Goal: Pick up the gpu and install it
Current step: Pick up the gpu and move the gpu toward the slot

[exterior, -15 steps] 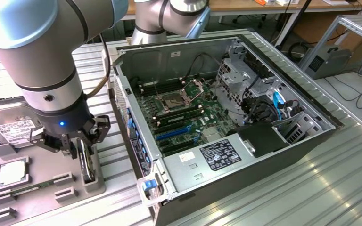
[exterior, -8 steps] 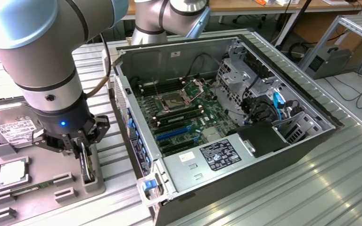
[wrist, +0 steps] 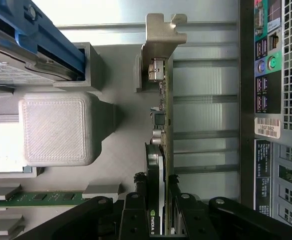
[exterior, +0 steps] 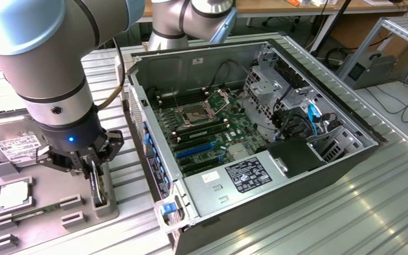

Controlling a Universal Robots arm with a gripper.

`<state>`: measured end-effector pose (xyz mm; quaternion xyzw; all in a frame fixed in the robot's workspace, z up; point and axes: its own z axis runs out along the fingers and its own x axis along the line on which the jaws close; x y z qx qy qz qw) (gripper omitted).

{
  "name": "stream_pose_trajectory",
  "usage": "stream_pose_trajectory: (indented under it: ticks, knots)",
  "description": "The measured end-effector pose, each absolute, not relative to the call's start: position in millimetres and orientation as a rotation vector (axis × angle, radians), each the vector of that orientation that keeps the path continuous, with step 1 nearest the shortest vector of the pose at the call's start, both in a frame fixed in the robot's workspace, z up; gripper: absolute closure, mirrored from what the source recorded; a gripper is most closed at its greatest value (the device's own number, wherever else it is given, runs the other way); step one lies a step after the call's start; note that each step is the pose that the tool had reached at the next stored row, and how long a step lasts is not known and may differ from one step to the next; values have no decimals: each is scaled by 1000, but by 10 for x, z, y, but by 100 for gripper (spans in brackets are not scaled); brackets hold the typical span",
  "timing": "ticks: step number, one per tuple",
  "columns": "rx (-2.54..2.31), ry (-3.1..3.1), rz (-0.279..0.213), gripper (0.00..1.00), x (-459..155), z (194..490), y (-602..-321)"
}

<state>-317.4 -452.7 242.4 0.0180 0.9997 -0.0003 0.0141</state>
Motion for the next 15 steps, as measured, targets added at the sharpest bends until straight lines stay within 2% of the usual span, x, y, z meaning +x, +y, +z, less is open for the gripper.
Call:
stream_pose_trajectory:
  ticks: [15]
  knots:
    - [56,3113,-1,73,-3174,2593,-4527]
